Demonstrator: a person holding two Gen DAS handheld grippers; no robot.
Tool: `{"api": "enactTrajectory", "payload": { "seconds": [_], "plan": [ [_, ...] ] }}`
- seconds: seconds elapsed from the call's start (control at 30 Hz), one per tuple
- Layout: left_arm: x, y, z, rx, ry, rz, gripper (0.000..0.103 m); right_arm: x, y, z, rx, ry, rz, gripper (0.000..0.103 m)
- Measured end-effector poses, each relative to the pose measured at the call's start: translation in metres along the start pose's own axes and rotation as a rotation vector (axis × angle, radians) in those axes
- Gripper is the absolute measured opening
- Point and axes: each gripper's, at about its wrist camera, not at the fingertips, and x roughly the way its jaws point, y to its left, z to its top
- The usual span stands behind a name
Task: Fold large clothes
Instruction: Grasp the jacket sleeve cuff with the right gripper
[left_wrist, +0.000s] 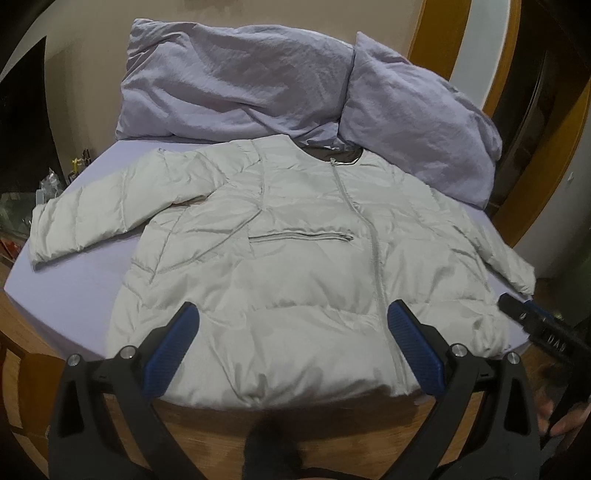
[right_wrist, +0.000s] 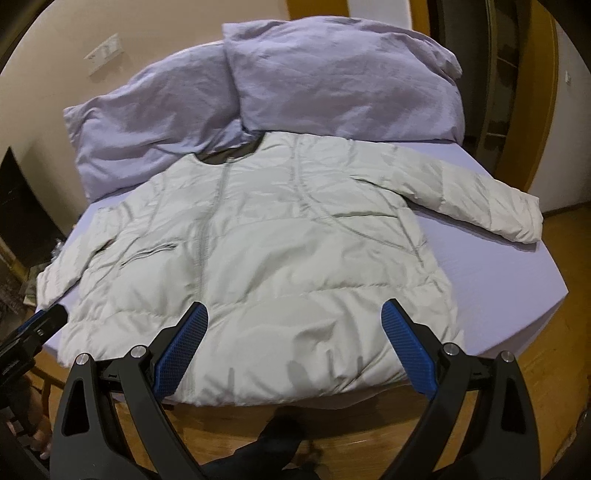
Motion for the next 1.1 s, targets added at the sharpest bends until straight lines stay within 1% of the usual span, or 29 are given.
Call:
{"api": "enactTrajectory", "payload": {
  "seconds": [0.07, 0.13, 0.27, 0.3, 0.37, 0.43, 0.47, 0.57, 0.7, 0.77, 0.83, 0.9, 1.0, 1.07, 1.1],
  "plan": [
    [0.008, 0.0, 0.004, 0.015, 0.009, 0.019, 0.101, 0.007, -0.011, 0.008, 0.015, 0.004, -0.025, 0.097],
    [0.018, 0.002, 0.01, 0.028, 0.021, 0.038, 0.101, 0.016, -0.03, 0.019, 0.048, 0.008, -0.059, 0.097],
    [0.036, 0.005, 0.019, 0.048, 0.046, 0.08, 0.101, 0.033, -0.083, 0.043, 0.14, 0.016, -0.157, 0.097],
    [0.04, 0.005, 0.021, 0.052, 0.051, 0.089, 0.101, 0.039, -0.105, 0.052, 0.177, 0.021, -0.198, 0.096],
    [0.049, 0.008, 0.026, 0.054, 0.061, 0.102, 0.101, 0.047, -0.131, 0.062, 0.223, 0.029, -0.248, 0.096],
    [0.058, 0.011, 0.032, 0.054, 0.072, 0.117, 0.101, 0.057, -0.169, 0.073, 0.281, 0.045, -0.316, 0.096],
    [0.063, 0.012, 0.036, 0.054, 0.077, 0.124, 0.101, 0.059, -0.181, 0.075, 0.3, 0.051, -0.338, 0.096],
    [0.074, 0.015, 0.044, 0.051, 0.091, 0.137, 0.101, 0.073, -0.235, 0.084, 0.399, 0.086, -0.426, 0.093],
    [0.087, 0.02, 0.054, 0.045, 0.108, 0.149, 0.101, 0.081, -0.293, 0.086, 0.536, 0.12, -0.503, 0.09],
    [0.092, 0.023, 0.058, 0.041, 0.116, 0.15, 0.101, 0.083, -0.324, 0.082, 0.636, 0.132, -0.52, 0.089],
    [0.096, 0.026, 0.061, 0.037, 0.124, 0.145, 0.101, 0.085, -0.345, 0.077, 0.72, 0.143, -0.523, 0.088],
    [0.1, 0.03, 0.064, 0.034, 0.128, 0.145, 0.101, 0.086, -0.359, 0.072, 0.764, 0.15, -0.518, 0.086],
    [0.107, 0.036, 0.068, 0.027, 0.136, 0.149, 0.101, 0.092, -0.369, 0.067, 0.8, 0.169, -0.494, 0.072],
    [0.11, 0.041, 0.07, 0.021, 0.14, 0.155, 0.101, 0.097, -0.365, 0.062, 0.814, 0.165, -0.455, 0.058],
    [0.112, 0.043, 0.072, 0.017, 0.142, 0.158, 0.101, 0.098, -0.365, 0.062, 0.815, 0.16, -0.449, 0.055]
  ]
}}
